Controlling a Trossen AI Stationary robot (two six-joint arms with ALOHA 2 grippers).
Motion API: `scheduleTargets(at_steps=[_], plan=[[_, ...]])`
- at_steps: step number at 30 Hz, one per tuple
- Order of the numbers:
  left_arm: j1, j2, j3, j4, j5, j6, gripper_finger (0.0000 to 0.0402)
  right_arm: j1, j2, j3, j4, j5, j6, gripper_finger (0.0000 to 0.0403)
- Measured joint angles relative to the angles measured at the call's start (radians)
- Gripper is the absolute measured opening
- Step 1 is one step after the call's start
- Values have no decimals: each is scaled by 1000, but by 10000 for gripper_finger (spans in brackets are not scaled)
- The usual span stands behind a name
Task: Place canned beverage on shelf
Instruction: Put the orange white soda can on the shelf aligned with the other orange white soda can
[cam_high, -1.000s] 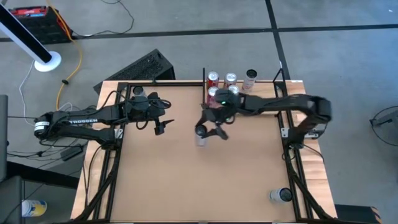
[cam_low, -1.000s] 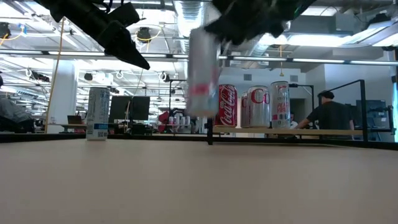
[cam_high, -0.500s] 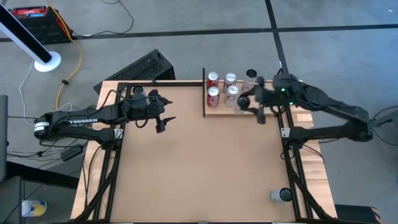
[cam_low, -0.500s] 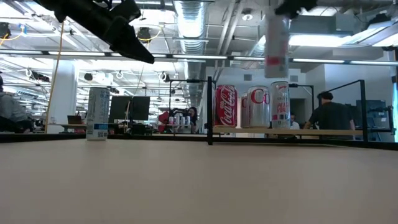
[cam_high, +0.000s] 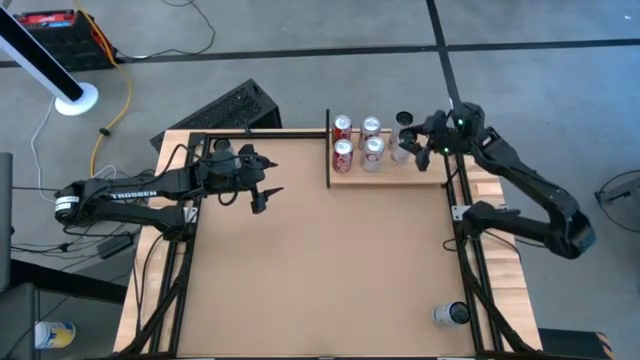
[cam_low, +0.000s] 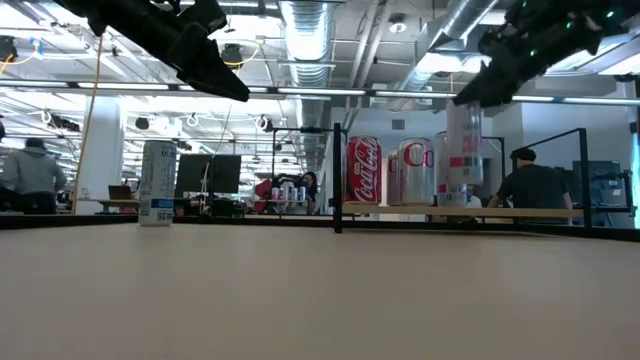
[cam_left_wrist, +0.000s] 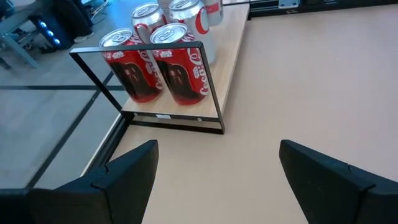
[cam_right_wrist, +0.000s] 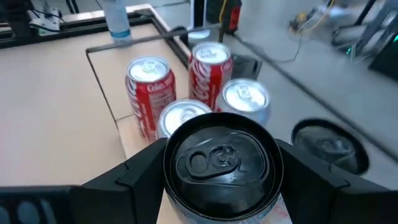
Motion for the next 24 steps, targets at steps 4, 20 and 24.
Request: scheduleTargets(at_steps=[4,20,24], plan=[[0,0,0,0,0,-10,320,-34,64,0,9,-54,11,278],[0,0,0,-42,0,8,320,-38,158,1,31,-11,24,278],[0,0,0,-43,0,9,320,-38,158,1,31,-8,20,278]])
